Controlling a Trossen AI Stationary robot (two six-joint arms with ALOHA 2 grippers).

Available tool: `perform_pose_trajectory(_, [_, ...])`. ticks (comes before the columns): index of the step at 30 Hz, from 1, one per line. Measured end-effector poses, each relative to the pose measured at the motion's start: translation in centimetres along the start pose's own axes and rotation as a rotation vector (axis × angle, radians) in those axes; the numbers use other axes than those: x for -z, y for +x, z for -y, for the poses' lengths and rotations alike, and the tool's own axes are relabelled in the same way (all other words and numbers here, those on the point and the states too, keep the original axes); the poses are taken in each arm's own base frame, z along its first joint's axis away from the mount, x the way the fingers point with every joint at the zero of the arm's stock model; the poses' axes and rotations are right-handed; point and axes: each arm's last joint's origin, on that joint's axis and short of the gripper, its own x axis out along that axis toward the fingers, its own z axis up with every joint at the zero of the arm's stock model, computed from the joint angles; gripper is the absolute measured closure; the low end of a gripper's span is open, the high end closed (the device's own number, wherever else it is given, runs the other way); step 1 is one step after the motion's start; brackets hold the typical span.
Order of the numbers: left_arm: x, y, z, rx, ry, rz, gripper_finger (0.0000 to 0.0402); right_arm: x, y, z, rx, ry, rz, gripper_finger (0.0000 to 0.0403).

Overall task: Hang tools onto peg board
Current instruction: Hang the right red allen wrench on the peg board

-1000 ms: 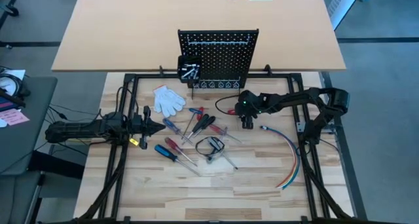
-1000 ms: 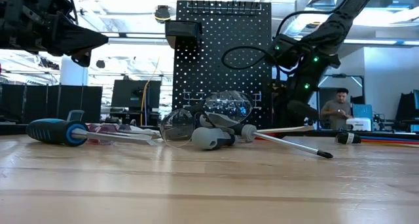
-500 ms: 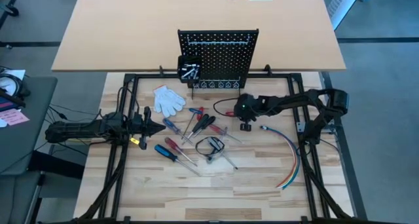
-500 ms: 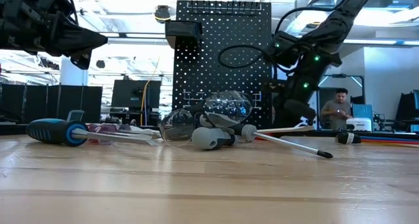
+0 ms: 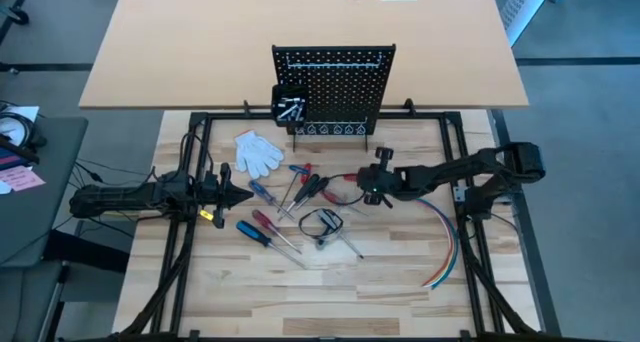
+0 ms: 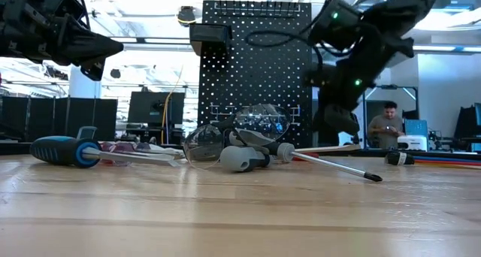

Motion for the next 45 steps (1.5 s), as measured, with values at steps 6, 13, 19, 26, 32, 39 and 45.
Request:
perform_pose_trajectory(6, [0.0, 0.0, 0.0, 0.0, -0.003, 0.0, 0.0393, -0.3, -0.3, 0.0, -0.097, 0.058, 0.042, 0.0359])
perform_pose_trajectory(13, [0.0, 0.0, 0.0, 0.0, -0.009, 0.0, 0.0393, 0.8, 2.7, 3.2, -0.376, 0.249, 0.134, 0.0259])
perform_pose_trajectory(19, [0.1, 0.0, 0.0, -0.001, -0.011, -0.008, 0.0393, 2.0, 6.0, 5.2, -0.545, 0.432, 0.168, 0.0161])
perform_pose_trajectory(26, [0.1, 0.0, 0.0, -0.002, -0.01, -0.012, 0.0393, 2.9, 8.4, 3.2, -0.599, 0.403, 0.121, 0.0139])
perform_pose_trajectory(32, [0.1, 0.0, 0.0, -0.002, -0.01, -0.013, 0.0393, 2.8, 8.6, 1.5, -0.564, 0.341, 0.083, 0.0173])
perform_pose_trajectory(39, [0.1, 0.0, 0.0, -0.002, -0.012, -0.013, 0.0392, 2.7, 8.2, 0.7, -0.542, 0.292, 0.056, 0.0294])
perform_pose_trajectory(45, [0.1, 0.0, 0.0, -0.002, -0.014, -0.014, 0.0392, 2.3, 7.6, 0.2, -0.481, 0.258, 0.064, 0.0294])
